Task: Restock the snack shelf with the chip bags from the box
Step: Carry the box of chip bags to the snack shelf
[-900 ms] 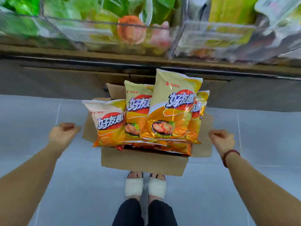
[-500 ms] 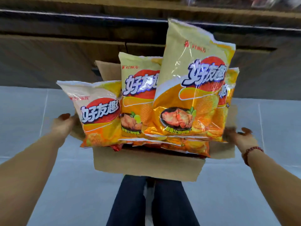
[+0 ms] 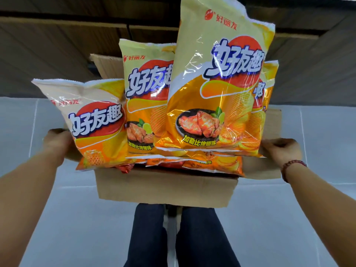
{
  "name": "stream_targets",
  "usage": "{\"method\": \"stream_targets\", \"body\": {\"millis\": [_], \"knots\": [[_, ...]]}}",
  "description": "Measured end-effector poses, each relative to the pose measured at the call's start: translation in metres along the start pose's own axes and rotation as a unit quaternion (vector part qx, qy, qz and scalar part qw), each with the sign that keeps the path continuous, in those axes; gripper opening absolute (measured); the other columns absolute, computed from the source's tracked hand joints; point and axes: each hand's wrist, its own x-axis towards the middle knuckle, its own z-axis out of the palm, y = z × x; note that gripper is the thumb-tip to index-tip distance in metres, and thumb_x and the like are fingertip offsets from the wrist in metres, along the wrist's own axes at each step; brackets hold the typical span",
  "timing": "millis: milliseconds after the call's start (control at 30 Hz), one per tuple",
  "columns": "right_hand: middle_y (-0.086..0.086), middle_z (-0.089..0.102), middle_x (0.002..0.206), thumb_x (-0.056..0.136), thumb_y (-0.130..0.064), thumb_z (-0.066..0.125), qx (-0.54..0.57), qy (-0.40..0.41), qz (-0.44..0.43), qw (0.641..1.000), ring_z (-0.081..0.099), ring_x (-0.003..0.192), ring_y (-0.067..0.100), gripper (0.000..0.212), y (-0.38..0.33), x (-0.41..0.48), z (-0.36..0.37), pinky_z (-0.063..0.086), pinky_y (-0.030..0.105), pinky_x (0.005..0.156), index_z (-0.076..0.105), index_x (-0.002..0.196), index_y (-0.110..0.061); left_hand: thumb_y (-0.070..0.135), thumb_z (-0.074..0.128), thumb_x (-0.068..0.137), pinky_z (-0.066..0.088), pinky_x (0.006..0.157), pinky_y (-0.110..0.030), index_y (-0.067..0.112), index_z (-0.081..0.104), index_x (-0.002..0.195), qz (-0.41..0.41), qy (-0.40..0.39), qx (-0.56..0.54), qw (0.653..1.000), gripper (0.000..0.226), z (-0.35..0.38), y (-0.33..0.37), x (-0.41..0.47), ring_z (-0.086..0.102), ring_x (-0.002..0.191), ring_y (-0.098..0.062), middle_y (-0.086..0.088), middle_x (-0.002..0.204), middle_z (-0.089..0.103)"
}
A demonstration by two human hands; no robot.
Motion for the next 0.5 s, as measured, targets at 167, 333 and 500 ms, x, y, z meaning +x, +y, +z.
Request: {"method": "stream_targets", "body": {"millis": [167,333,500], "knots": [[0.02,0.063,0.118,0.071,-0.049,0.077,-0.022,0.033,0.011,0.999,0.058,0.11,0.038,0.069,-0.021,-0.02,-0.013,0.048,0.041,0.087,0.058,0.116,0.0,0.018,0.064,0.086,0.04,0.083,-0.038,-0.004,0.062,0.11,0.021,0.057,0.026,0.998,0.033,-0.021,0.025,-0.034,0.058,0.11,-0.041,-0.026,0.121,0.061],[0.026,0.059,0.121,0.083,-0.028,0.071,-0.034,0.011,-0.012,0.999,0.055,0.114,0.042,0.051,-0.048,-0.042,-0.03,0.046,0.045,0.091,0.053,0.119,0.004,0.026,0.067,0.086,0.045,0.093,-0.047,-0.001,0.056,0.125,0.027,0.053,0.125,0.99,0.048,-0.04,0.055,-0.06,0.054,0.117,-0.045,-0.027,0.128,0.058],[0.026,0.068,0.1,0.086,-0.019,0.065,-0.062,-0.04,-0.069,0.995,0.062,0.096,0.043,0.027,-0.059,-0.051,-0.037,0.052,0.046,0.085,0.066,0.098,0.006,0.027,0.058,0.094,0.044,0.086,-0.041,-0.001,0.063,0.117,0.083,-0.024,0.163,0.983,0.037,-0.039,0.074,-0.077,0.057,0.106,-0.041,-0.025,0.125,0.061]]}}
